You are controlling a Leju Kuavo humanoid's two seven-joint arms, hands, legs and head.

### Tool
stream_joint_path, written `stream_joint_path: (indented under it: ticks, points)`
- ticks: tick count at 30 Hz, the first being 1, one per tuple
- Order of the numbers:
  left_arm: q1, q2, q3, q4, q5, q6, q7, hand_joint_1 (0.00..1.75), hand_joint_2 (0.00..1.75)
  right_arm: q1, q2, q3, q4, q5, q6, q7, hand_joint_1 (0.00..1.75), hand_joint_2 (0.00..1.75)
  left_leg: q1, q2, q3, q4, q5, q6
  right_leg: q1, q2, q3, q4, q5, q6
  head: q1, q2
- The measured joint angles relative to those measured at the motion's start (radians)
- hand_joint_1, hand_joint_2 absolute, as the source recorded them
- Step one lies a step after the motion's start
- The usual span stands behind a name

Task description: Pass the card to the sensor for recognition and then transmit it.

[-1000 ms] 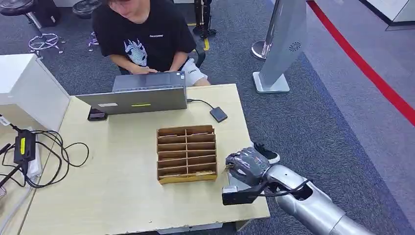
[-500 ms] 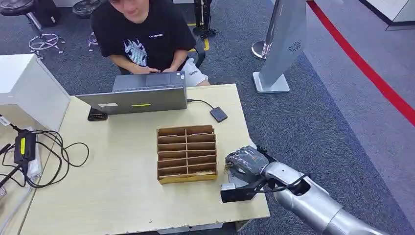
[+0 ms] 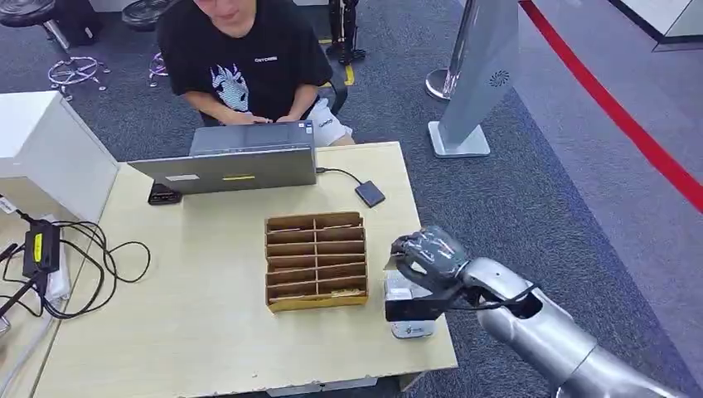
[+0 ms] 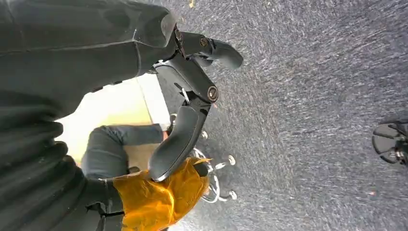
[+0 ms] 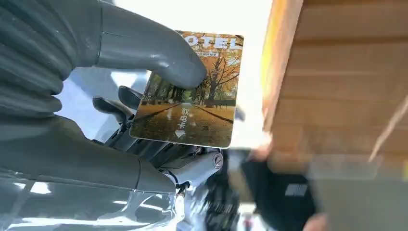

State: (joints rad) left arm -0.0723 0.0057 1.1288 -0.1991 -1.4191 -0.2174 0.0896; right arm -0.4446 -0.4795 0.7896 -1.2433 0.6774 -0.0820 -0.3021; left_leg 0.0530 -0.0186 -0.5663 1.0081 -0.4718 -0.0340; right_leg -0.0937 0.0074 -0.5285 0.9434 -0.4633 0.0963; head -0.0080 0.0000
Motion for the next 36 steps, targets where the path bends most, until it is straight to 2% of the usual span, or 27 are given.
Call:
stream_joint_path:
  ticks: [2, 4, 17, 20, 21, 24, 27, 29, 32, 36]
  points:
    - [-0.001, 0.000, 0.000, 0.000, -0.009, -0.002, -0.003, 0.00, 1.75, -0.054, -0.008, -0.036, -0.021, -0.045, 0.063, -0.005, 1.75, 1.75, 0.000, 0.001, 0.001, 0.000, 0.000, 0.000, 0.000, 0.001, 0.000, 0.000, 0.000, 0.000, 0.000, 0.000]
    - [-0.001, 0.001, 0.000, 0.000, -0.011, -0.004, -0.005, 0.00, 1.75, -0.097, -0.008, -0.062, -0.032, -0.062, 0.093, -0.009, 1.75, 1.75, 0.000, 0.000, 0.002, 0.000, 0.000, 0.000, 0.000, 0.000, 0.000, 0.000, 0.000, 0.000, 0.000, 0.000]
    - [-0.001, 0.001, 0.000, 0.000, -0.012, -0.005, -0.005, 0.00, 1.75, -0.143, -0.008, -0.093, -0.048, -0.066, 0.098, -0.015, 1.75, 1.75, 0.000, 0.000, 0.001, 0.000, 0.000, 0.000, 0.000, 0.000, 0.000, 0.001, 0.000, 0.000, 0.000, 0.000]
    - [-0.001, 0.004, 0.000, 0.000, -0.035, -0.016, -0.005, 0.00, 1.75, -0.195, 0.008, -0.084, -0.030, -0.133, 0.195, -0.024, 1.75, 1.75, 0.000, 0.001, -0.003, 0.000, 0.001, -0.001, 0.000, 0.002, -0.001, 0.004, 0.001, -0.001, 0.000, 0.000]
    - [-0.003, 0.005, -0.001, 0.000, -0.044, -0.019, -0.005, 0.00, 1.75, -0.246, 0.033, -0.075, -0.001, -0.140, 0.220, -0.004, 1.75, 1.75, 0.000, 0.003, -0.003, 0.000, 0.002, -0.002, 0.000, 0.004, -0.003, 0.005, 0.002, -0.002, 0.000, 0.000]
    - [-0.019, 0.008, -0.020, 0.000, -0.084, -0.026, -0.005, 0.00, 1.75, -0.468, 0.184, -0.038, 0.207, -0.150, 0.268, 0.107, 1.75, 1.75, 0.000, 0.008, 0.000, 0.000, 0.004, -0.006, 0.000, 0.011, -0.009, 0.009, 0.004, -0.004, 0.000, 0.000]
    - [-0.039, 0.008, -0.047, 0.000, -0.116, -0.035, 0.005, 0.00, 1.75, -0.636, 0.352, -0.008, 0.425, -0.106, 0.250, 0.292, 1.75, 1.75, 0.000, 0.006, -0.001, 0.000, 0.008, -0.009, 0.000, 0.009, -0.013, 0.014, 0.004, -0.004, 0.000, 0.000]
    - [-0.053, 0.007, -0.066, 0.000, -0.118, -0.047, 0.019, 0.00, 1.75, -0.716, 0.439, 0.007, 0.541, -0.091, 0.239, 0.385, 1.75, 1.75, 0.001, 0.004, -0.002, 0.000, 0.010, -0.009, 0.000, 0.006, -0.015, 0.016, 0.004, -0.004, 0.000, 0.000]
    - [-0.078, 0.002, -0.093, 0.000, -0.120, -0.066, 0.037, 0.00, 1.75, -0.782, 0.557, 0.021, 0.684, -0.083, 0.237, 0.444, 1.75, 1.75, 0.001, 0.003, -0.002, -0.001, 0.010, -0.009, 0.001, 0.005, -0.015, 0.017, 0.003, -0.005, 0.000, 0.000]
    - [-0.101, -0.005, -0.119, 0.000, -0.120, -0.071, 0.046, 0.00, 1.75, -0.796, 0.648, 0.035, 0.791, -0.070, 0.193, 0.450, 1.75, 1.75, 0.002, 0.003, -0.003, -0.001, 0.010, -0.009, 0.001, 0.005, -0.015, 0.017, 0.003, -0.005, 0.000, 0.000]
